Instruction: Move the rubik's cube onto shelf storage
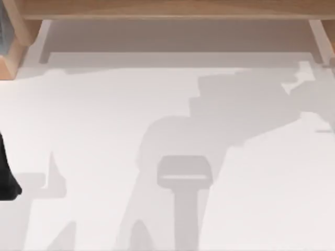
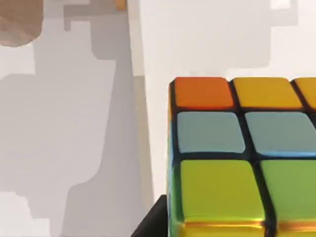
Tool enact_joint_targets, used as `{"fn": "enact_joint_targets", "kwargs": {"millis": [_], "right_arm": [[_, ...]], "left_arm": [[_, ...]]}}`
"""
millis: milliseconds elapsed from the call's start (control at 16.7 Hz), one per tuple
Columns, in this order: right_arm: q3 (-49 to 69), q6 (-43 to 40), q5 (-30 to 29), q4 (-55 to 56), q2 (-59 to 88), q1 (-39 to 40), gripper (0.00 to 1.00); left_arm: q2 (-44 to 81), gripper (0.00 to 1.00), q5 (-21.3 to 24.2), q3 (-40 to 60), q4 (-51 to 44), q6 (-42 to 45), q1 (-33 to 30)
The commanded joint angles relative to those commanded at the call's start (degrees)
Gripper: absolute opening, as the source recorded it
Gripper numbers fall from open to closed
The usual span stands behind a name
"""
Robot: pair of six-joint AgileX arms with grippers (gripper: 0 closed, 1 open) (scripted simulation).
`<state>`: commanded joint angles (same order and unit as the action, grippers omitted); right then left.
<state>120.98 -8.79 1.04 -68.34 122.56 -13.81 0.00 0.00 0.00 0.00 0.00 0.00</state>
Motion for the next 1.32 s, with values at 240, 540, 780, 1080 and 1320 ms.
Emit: {"fn": "enact_joint_targets", "kwargs": {"millis": [240,540,780,1080,1320], "right_arm": [[-14.7,8.7,-1.0,9.3,-10.2,12.9,0.0],[-29.1,16.6,-5.9,28.4,-13.1,28.7,0.0],[-37.8,19.1,-13.1,47.1,-12.7,38.6,0.0],[-45.0,19.6,-24.5,71.4,-11.6,45.9,0.0],[-48.2,19.4,-32.1,82.7,-14.4,46.9,0.0]], "left_arm": [[0.0,1.0,0.0,0.0,0.0,0.0,0.0],[0.0,1.0,0.0,0.0,0.0,0.0,0.0],[0.0,1.0,0.0,0.0,0.0,0.0,0.0],[0.0,1.0,0.0,0.0,0.0,0.0,0.0],[0.0,1.0,0.0,0.0,0.0,0.0,0.0]]}}
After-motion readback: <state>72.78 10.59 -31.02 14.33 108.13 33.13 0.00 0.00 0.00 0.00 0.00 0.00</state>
